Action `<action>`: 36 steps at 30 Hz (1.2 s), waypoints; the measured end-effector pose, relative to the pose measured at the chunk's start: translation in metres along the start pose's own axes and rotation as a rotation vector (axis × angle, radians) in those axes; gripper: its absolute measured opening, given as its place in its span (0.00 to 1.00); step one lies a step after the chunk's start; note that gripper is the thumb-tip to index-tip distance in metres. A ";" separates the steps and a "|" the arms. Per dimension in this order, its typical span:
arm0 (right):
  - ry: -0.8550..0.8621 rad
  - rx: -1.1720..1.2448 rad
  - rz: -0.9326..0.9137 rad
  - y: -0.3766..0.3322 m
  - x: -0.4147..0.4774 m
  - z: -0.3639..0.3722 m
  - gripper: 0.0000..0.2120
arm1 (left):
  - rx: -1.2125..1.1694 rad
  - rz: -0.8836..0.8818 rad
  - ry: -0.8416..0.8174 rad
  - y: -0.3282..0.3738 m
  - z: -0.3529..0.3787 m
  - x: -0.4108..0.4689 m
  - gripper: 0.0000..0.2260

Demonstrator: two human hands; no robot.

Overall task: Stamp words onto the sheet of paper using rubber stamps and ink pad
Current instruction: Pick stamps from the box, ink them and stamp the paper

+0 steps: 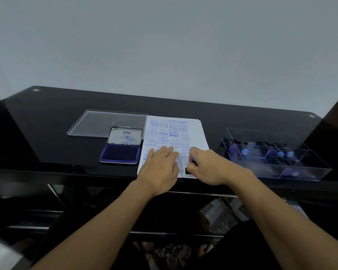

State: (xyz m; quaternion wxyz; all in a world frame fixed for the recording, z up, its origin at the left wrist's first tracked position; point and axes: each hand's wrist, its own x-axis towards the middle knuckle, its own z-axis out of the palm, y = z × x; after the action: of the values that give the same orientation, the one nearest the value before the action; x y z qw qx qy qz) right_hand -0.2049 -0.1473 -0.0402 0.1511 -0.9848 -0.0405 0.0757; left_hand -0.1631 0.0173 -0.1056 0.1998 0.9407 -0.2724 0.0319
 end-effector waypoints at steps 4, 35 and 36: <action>-0.005 -0.001 0.001 -0.001 0.001 -0.002 0.10 | -0.010 0.004 -0.002 0.000 0.000 0.000 0.21; 0.034 -0.025 -0.002 -0.001 0.003 0.001 0.07 | -0.005 0.011 0.001 0.000 -0.001 -0.002 0.21; 0.041 -0.026 -0.005 -0.001 0.002 0.002 0.07 | -0.005 0.008 -0.002 0.000 -0.001 -0.001 0.21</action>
State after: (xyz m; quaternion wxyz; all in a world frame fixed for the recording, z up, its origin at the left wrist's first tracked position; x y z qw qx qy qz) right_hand -0.2031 -0.1459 -0.0423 0.1391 -0.9879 -0.0407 0.0545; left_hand -0.1641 0.0186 -0.1046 0.2018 0.9390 -0.2766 0.0314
